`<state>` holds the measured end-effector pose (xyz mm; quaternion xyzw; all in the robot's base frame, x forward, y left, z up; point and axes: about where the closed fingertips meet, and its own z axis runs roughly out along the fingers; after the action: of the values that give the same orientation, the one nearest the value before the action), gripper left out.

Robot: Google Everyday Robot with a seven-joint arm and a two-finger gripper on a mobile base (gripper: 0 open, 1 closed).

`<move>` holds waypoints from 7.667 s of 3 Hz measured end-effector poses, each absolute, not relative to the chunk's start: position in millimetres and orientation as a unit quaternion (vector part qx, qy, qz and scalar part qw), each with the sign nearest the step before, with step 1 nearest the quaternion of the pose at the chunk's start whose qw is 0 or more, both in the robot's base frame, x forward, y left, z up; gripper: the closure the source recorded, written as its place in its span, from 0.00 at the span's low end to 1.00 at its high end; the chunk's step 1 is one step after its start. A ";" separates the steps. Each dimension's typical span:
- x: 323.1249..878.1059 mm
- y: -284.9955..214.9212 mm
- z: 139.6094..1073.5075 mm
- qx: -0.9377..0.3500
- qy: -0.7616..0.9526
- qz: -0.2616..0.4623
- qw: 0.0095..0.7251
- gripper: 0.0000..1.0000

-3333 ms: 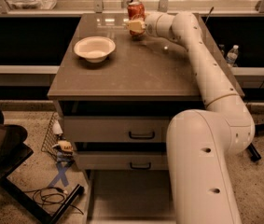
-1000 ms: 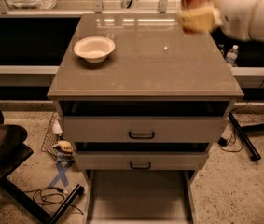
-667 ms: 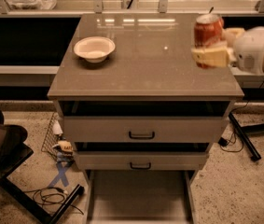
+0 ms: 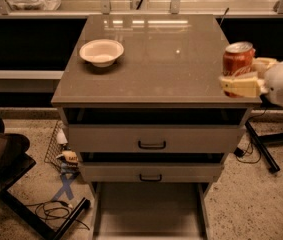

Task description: Place coke can into bottom drawer

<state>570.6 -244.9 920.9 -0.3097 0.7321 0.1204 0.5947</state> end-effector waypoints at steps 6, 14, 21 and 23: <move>480.7 -301.5 708.0 -0.365 0.663 0.295 0.583 1.00; 442.0 -102.6 383.1 -0.390 0.641 0.362 0.553 1.00; 488.6 27.9 219.8 -0.406 0.582 0.460 0.534 0.61; 486.9 32.9 220.3 -0.406 0.579 0.464 0.533 0.07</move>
Offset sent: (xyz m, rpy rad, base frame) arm -0.0449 -0.0474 -0.1935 0.1020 0.0559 0.2082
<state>486.9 32.9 220.3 -0.4058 0.5795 0.4636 0.5334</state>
